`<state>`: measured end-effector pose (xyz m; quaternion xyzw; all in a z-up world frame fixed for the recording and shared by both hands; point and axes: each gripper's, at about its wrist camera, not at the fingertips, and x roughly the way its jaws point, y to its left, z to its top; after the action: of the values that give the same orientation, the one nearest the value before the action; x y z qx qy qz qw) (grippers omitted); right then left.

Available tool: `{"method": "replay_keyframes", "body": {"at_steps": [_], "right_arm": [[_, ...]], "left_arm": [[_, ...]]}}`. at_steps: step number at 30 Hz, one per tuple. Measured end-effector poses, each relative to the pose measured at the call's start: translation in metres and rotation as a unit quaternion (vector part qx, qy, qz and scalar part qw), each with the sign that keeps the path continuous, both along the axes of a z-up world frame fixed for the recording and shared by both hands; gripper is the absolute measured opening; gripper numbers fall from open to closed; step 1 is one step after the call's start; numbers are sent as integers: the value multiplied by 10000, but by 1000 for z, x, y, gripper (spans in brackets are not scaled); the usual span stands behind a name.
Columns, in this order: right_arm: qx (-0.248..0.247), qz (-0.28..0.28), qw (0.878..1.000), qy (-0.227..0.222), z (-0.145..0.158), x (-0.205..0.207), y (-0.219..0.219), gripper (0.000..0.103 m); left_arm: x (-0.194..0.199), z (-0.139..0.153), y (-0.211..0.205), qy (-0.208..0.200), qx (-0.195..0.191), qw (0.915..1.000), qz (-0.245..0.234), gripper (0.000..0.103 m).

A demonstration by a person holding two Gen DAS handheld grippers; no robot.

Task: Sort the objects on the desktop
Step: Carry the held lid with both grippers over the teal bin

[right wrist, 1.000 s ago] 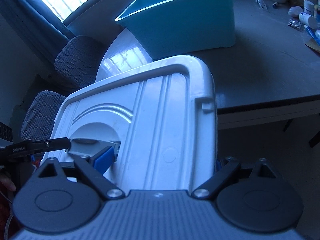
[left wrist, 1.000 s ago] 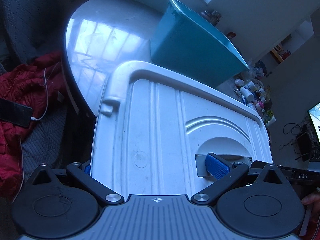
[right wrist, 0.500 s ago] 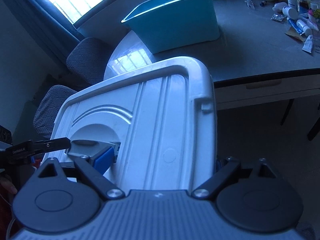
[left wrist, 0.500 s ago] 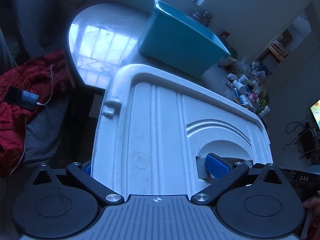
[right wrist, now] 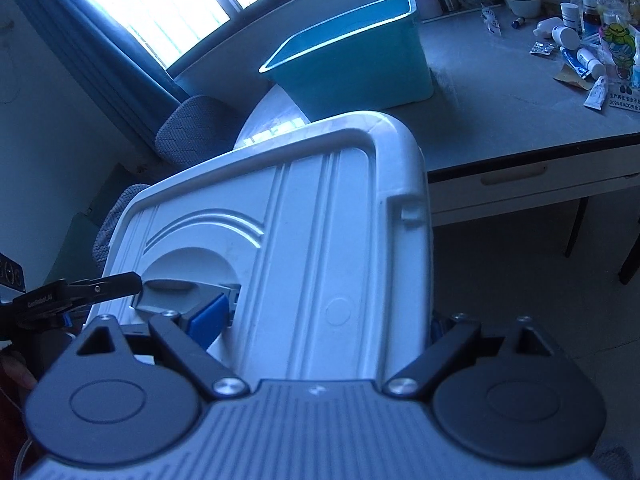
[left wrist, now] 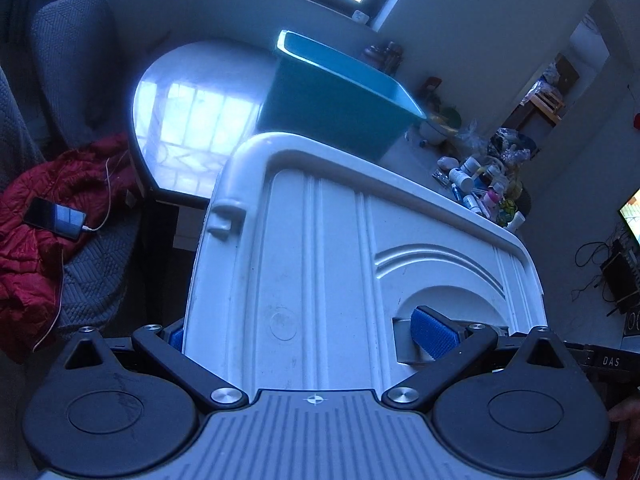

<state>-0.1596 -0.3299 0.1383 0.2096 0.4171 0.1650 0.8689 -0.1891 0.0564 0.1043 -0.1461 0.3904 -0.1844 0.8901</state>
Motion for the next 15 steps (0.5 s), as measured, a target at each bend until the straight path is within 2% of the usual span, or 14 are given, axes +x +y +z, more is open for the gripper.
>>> {"method": "replay_keyframes", "body": {"at_steps": [8, 15], "right_arm": [[72, 3, 10000, -8, 3, -5, -9, 92], [37, 20, 10000, 6, 8, 3, -14, 92]], "left_arm": [[-3, 12, -9, -7, 67, 10000, 29, 103], [11, 15, -10, 28, 14, 10000, 48, 103]]}}
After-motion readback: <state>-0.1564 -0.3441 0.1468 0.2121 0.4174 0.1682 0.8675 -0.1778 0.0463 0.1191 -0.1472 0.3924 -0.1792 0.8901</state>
